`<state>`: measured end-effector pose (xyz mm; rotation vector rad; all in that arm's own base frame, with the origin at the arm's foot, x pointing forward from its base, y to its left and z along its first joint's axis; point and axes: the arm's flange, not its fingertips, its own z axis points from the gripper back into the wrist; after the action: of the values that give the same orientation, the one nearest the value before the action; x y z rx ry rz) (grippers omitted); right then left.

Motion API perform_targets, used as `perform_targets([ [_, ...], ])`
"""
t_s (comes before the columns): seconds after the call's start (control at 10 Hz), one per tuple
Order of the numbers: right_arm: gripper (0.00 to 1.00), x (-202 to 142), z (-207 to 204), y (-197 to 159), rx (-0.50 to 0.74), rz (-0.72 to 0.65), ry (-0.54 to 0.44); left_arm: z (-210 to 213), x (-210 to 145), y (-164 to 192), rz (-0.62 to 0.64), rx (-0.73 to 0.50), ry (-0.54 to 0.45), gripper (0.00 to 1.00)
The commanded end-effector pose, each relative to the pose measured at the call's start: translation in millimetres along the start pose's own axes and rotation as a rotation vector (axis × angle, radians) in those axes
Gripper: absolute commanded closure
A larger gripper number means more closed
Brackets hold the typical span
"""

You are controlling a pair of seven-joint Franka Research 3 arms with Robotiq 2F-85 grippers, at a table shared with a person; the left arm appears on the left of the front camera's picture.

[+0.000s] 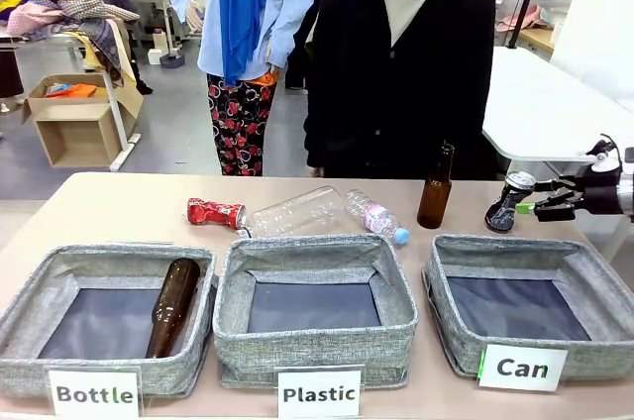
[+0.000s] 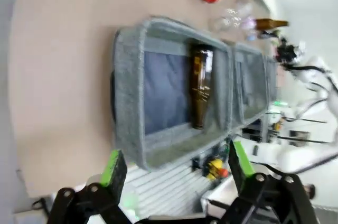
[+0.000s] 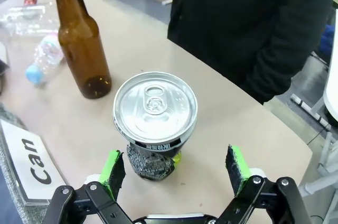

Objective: Sort the can waste into the basket.
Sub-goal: Pick up the can waste from the table and place it in the right Fabric basket.

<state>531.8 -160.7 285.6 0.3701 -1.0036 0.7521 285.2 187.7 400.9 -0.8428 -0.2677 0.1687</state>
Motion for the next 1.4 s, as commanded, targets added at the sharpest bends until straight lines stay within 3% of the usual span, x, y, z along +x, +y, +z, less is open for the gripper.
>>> perform_targets([
  [0.0, 0.00, -0.9, -11.4, -3.1, -0.017, 0.039, -0.043, -69.5, -36.5, 5.4, -0.016, 0.127, -0.034, 0.00],
  [0.1, 0.00, 0.5, -15.3, -4.0, -0.022, 0.037, -0.055, 0.0, 0.0, 0.0, 0.000, 0.000, 0.000, 0.00],
  [1.1, 0.00, -2.3, -45.2, -6.5, 0.072, -0.024, -0.162, 0.0, 0.0, 0.0, 0.000, 0.000, 0.000, 0.00],
  [1.2, 0.41, -2.9, -44.2, -5.7, 0.095, -0.022, -0.166, 0.0, 0.0, 0.0, 0.000, 0.000, 0.000, 0.00],
  [1.3, 0.60, -3.2, -44.6, -5.3, 0.112, -0.037, -0.161, 0.0, 0.0, 0.0, 0.000, 0.000, 0.000, 0.00],
])
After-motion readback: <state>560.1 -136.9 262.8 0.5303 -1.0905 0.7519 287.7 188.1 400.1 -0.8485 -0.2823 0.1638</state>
